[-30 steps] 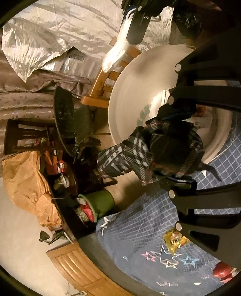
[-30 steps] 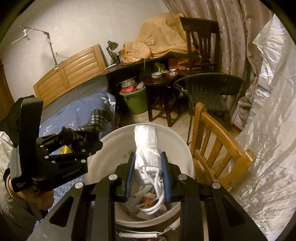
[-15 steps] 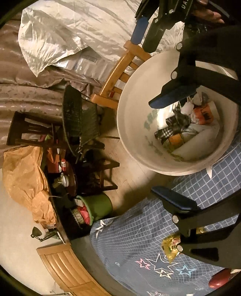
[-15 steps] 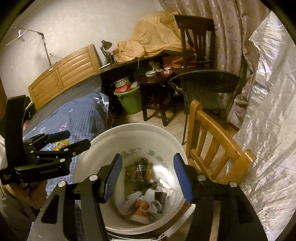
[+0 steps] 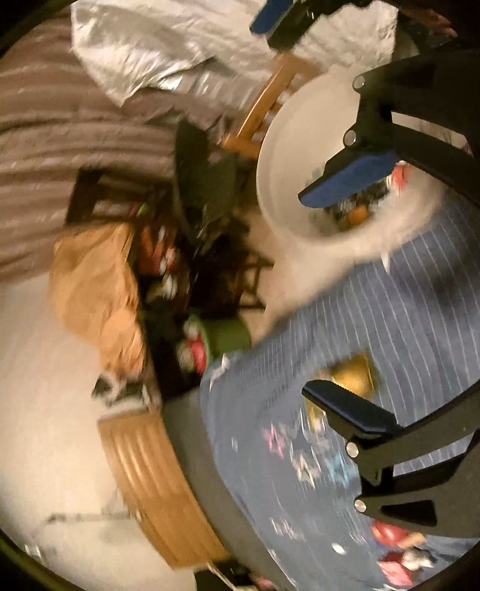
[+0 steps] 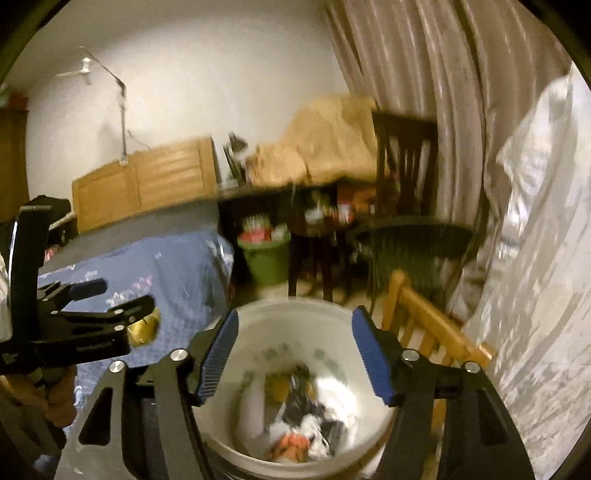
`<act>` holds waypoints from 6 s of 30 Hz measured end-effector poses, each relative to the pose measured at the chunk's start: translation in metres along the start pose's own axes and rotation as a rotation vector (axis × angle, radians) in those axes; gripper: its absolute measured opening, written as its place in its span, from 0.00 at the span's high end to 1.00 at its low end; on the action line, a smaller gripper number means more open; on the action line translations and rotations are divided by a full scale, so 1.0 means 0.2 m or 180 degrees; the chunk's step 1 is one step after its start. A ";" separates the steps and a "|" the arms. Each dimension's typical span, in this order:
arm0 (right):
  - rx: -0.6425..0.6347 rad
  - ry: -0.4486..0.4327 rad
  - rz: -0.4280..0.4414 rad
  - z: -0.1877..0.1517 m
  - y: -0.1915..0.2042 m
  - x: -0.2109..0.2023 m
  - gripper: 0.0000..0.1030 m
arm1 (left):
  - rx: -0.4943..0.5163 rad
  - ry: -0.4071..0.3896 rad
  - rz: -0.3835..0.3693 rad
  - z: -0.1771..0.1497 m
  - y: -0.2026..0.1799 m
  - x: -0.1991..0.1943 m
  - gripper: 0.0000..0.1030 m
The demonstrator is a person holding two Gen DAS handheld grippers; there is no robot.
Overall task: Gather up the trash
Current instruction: 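Move both tools back over the remaining trash on the bed, then grasp the white towel with the left tool while the right grasps the tan sponge block, then lift and carry the towel and sponge block over the white bucket, then open both tools to drop the towel and sponge into the bucket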
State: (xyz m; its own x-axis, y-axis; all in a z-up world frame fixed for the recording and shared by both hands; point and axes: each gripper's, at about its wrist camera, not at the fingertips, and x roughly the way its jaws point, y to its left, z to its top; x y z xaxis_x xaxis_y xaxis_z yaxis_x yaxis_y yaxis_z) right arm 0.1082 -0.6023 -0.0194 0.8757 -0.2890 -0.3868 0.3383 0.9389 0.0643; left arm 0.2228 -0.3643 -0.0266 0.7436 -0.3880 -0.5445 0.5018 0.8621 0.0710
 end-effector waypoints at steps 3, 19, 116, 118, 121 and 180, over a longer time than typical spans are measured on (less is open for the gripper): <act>-0.0058 -0.0398 0.0055 -0.04 0.13 -0.12 0.22 | -0.0190 -0.0147 0.0252 -0.07 0.21 -0.15 0.11; -0.0430 -0.0485 0.0801 -0.22 0.98 -0.24 0.11 | -0.1228 -0.0228 0.1373 -0.52 1.34 -0.80 0.09; -0.1262 0.0830 0.2278 -0.43 2.70 -0.33 0.78 | -0.1894 0.0209 0.1893 -1.07 1.82 -1.14 0.66; -0.1234 0.0702 0.2270 -0.40 2.66 -0.38 0.78 | -0.1828 0.0177 0.1955 -1.03 1.79 -1.16 0.66; -0.1199 0.0417 0.2252 -0.33 2.59 -0.47 0.77 | -0.1722 0.0111 0.2012 -0.96 1.74 -1.19 0.66; 0.0355 0.0215 -0.0362 0.04 -0.42 -0.04 0.76 | 0.0406 0.0352 -0.0592 0.06 -0.39 0.17 0.65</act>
State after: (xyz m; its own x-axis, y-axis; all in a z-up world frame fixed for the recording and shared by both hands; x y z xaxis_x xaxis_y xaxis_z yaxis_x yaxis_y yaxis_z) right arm 0.0766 -0.6800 -0.0136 0.8058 -0.3754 -0.4580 0.4732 0.8732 0.1168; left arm 0.2149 -0.4490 -0.0405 0.5839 -0.4921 -0.6457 0.6825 0.7282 0.0621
